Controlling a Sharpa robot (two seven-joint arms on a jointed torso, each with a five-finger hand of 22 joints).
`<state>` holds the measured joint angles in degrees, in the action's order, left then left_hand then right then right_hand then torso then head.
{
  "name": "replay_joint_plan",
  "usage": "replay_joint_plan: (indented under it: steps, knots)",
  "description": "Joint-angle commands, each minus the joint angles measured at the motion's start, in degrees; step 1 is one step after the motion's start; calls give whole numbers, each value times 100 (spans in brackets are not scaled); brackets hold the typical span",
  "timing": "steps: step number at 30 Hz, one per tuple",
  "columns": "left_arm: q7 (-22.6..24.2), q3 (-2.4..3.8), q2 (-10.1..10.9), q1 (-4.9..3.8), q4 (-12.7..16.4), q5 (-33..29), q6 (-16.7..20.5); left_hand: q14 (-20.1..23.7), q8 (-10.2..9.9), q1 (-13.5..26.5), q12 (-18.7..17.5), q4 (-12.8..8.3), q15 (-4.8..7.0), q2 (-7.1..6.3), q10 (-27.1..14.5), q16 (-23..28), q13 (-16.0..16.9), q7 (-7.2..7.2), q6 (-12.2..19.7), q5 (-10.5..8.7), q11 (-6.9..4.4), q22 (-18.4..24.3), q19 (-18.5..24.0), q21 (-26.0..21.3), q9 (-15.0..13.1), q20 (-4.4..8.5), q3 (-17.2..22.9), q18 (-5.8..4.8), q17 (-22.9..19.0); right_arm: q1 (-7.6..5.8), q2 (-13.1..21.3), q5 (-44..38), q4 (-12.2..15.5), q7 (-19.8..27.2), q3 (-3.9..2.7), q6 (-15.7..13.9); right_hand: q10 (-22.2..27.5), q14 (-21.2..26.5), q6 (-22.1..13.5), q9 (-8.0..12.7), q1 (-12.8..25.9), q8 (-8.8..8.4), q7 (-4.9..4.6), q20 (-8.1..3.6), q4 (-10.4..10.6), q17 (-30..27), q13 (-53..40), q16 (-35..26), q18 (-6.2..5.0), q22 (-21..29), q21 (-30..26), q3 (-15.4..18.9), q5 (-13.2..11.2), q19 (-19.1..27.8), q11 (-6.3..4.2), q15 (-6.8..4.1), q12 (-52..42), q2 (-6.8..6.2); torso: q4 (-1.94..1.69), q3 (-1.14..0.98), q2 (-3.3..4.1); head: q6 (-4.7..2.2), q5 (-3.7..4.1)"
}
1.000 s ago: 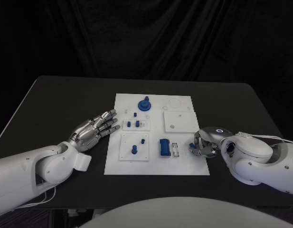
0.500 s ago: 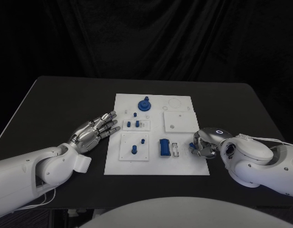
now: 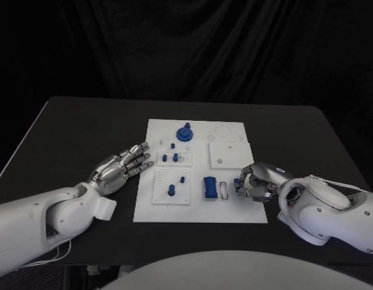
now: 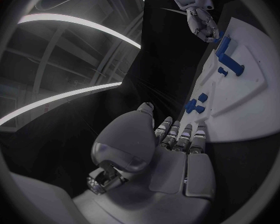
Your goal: Assemble the parts on the task board
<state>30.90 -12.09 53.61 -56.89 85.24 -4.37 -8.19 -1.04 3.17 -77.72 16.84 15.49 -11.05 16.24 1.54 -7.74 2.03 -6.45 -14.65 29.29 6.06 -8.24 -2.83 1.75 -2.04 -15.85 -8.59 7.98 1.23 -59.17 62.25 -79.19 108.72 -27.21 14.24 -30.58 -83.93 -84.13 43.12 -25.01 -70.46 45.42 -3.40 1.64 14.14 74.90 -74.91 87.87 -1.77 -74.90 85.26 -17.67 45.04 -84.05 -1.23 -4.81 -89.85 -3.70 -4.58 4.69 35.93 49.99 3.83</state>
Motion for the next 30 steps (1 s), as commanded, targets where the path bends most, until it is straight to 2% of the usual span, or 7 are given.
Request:
replay_joint_plan:
  steps: [1, 6, 12, 15, 24, 30]
  knots:
    - [47, 0, 8, 18, 19, 6, -50, -7, 23, -64, 20, 4, -30, 0, 11, -22, 7, -21, -1, 26, 15, 6, -19, 23, -4, -29, 16, 89, 8, 11, -24, 799, 23, 358, 0, -500, -607, -499, 120, -21, 82, -46, 82, -47, -85, 1031, -1509, -20, 65, -1364, 31, -143, 15, -414, -43, -36, -15, 15, -9, -3, 6, 1, 6]
    - [47, 0, 15, 19, 24, 6, -43, -7, 24, -68, 27, 1, -29, 0, 14, -24, 8, -22, -6, 28, 20, 7, -19, 22, -5, -28, 19, 90, 8, 11, -82, 1139, -14, 342, 0, -393, -607, -495, 137, -69, 224, -103, 85, -49, -8, 994, -1509, -33, 61, -1358, 21, -162, -163, -407, -44, -37, -15, -7, -14, 5, 2, 1, 8]
    - [46, 0, 12, 19, 24, 6, -40, -7, 24, -68, 27, 1, -29, 0, 14, -24, 8, -22, -6, 28, 20, 7, -19, 22, -5, -28, 19, 90, 8, 12, -148, 1395, -64, 217, 1, -122, -607, -486, 157, -139, 392, -188, 85, -47, 80, 939, -1509, -54, 53, -1348, -3, -141, -608, -392, -42, -36, -15, -8, -22, 8, 4, 1, 7]
    - [46, 0, 9, 19, 23, 6, -41, -7, 24, -68, 27, 1, -29, 0, 14, -24, 8, -22, -6, 28, 20, 7, -19, 22, -5, -28, 19, 90, 8, 12, -175, 1439, -88, 180, 1, -35, -607, -483, 163, -158, 431, -212, 84, -47, 99, 923, -1509, -60, 50, -1343, -17, -128, -712, -385, -41, -36, -15, -11, -12, 10, 3, 1, -7]
    - [44, 0, -3, 20, 14, 6, -46, -7, 24, -68, 27, 1, -29, 0, 14, -24, 8, -22, -6, 28, 20, 7, -19, 22, -5, -28, 19, 90, 8, 12, -242, 1479, -136, 120, 1, 127, -607, -482, 170, -181, 474, -244, 83, -45, 117, 914, -1509, -63, 48, -1340, -22, -109, -836, -381, -39, -34, -15, -13, -18, 13, 3, 1, -1]
    - [39, 0, -16, 20, 9, 6, -54, -7, 24, -68, 27, 1, -29, 0, 14, -24, 8, -22, -6, 28, 20, 7, -19, 22, -5, -28, 19, 90, 8, 13, -280, 1484, -165, 150, 1, 122, -607, -478, 179, -222, 523, -296, 79, -42, 138, 892, -1509, -69, 43, -1334, -39, -78, -1096, -371, -35, -31, -15, 5, -9, 9, 4, 1, -8]
